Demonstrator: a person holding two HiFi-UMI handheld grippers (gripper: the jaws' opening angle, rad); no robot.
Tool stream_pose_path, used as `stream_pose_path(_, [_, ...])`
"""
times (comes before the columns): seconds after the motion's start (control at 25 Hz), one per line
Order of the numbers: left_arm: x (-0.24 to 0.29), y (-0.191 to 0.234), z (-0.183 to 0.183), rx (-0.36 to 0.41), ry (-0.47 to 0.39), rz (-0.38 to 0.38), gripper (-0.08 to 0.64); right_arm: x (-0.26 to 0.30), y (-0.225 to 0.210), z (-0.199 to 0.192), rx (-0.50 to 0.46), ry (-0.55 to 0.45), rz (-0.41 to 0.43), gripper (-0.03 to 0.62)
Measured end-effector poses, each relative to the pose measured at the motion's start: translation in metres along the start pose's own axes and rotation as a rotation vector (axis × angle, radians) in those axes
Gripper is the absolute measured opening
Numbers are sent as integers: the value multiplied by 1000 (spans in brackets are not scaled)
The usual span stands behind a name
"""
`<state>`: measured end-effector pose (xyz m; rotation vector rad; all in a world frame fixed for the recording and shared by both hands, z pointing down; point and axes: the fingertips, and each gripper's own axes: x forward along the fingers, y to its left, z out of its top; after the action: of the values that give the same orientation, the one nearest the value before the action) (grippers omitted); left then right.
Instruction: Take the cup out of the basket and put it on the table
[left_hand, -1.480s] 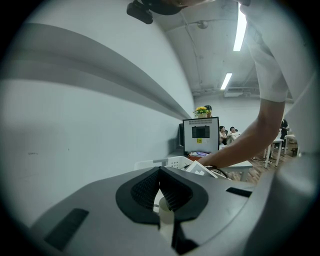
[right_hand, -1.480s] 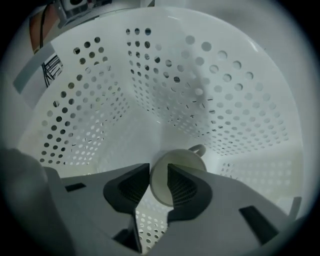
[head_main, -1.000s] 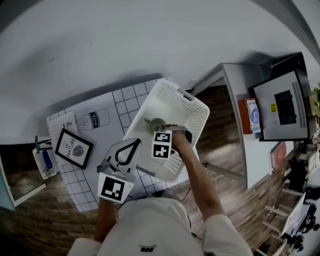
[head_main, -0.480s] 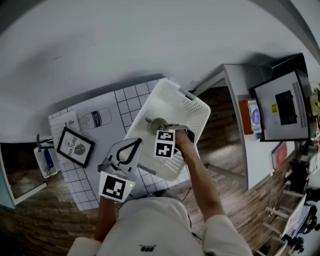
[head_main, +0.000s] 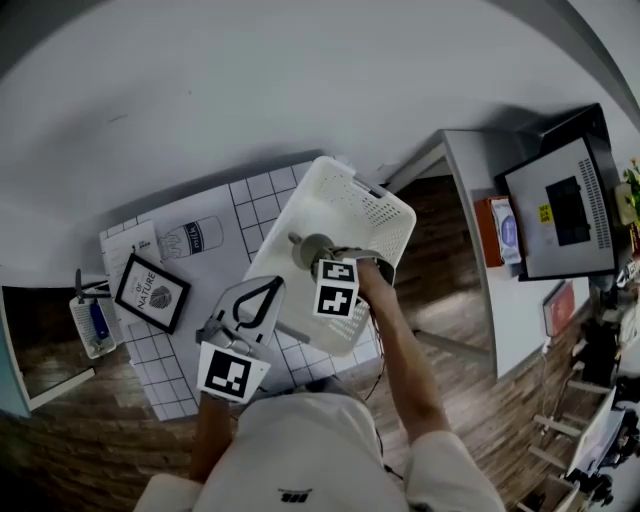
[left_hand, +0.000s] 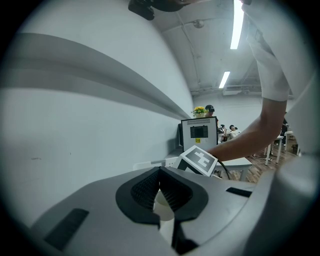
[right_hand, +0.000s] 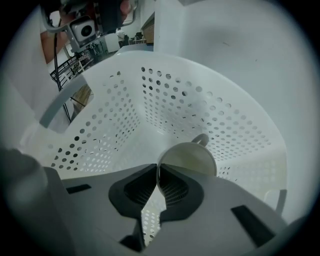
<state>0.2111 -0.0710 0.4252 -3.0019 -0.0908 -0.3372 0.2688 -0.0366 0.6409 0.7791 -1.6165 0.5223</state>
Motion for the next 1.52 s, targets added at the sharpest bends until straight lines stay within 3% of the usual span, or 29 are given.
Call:
stream_pose_path(0.68, [-40, -7, 5, 6, -11, 91, 5, -54, 16, 19, -49, -75, -105, 31])
stream_pose_path(1.52, [-97, -12, 0, -12, 6, 231, 5, -114, 57, 59, -204, -153, -162, 31])
